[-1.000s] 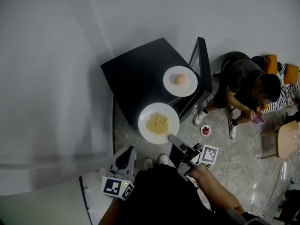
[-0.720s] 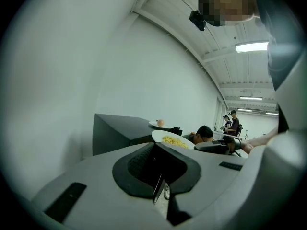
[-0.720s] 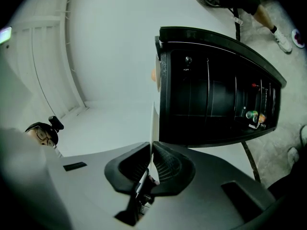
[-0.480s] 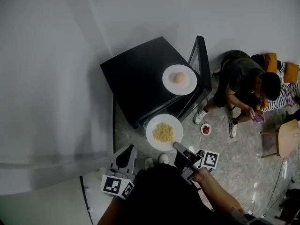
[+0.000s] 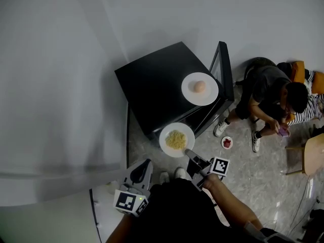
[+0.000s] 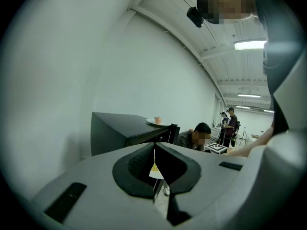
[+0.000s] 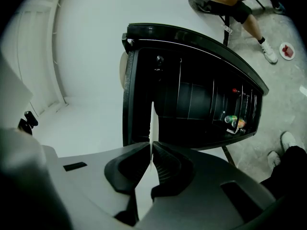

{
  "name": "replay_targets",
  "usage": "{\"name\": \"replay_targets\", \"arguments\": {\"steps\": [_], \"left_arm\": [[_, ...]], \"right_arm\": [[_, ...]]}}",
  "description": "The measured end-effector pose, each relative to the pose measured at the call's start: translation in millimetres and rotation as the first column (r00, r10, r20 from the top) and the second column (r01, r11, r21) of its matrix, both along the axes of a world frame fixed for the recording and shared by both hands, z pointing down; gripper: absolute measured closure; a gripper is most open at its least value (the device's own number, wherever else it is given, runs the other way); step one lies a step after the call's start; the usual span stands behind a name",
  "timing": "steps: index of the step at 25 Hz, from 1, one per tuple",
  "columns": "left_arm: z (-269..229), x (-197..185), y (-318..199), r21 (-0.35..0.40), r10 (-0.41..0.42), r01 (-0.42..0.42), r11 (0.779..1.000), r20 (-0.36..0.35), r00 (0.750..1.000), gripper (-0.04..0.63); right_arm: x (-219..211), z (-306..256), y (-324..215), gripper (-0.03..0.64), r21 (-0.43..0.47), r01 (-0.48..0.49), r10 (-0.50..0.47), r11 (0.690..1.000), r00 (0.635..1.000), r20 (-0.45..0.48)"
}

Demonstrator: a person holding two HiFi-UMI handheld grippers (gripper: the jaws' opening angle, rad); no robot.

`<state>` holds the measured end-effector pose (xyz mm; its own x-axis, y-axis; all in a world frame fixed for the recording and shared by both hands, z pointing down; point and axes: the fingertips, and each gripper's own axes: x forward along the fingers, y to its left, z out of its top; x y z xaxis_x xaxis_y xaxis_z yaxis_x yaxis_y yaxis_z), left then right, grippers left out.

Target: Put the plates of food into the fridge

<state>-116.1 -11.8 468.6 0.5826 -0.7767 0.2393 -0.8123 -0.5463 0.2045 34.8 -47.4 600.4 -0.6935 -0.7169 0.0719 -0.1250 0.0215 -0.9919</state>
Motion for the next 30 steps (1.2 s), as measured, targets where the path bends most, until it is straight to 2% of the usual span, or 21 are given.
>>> {"name": "replay_targets", "arguments": {"steps": [11, 14, 30], "left_arm": [[2, -13, 0, -0.009, -0.029, 0.029, 1.0, 0.025, 0.999, 0.571], [4, -13, -1, -0.023, -0.044, 0.044, 0.999, 0.016, 0.999, 0.571], [9, -23, -4, -0.02, -0.058, 0.059, 0.998, 0.049, 0.997, 0.571]], "right_arm": [[-9, 43, -44, 0.581, -0.07, -0.027, 0.023, 0.997, 0.997, -0.067], [-13, 54, -51, 0.581, -0.118, -0.042, 0.037, 0.992, 0.998, -0.048], [-39, 75, -94, 0.584, -0.168, -0.071, 0.063, 0.983, 0.997, -0.051]]}}
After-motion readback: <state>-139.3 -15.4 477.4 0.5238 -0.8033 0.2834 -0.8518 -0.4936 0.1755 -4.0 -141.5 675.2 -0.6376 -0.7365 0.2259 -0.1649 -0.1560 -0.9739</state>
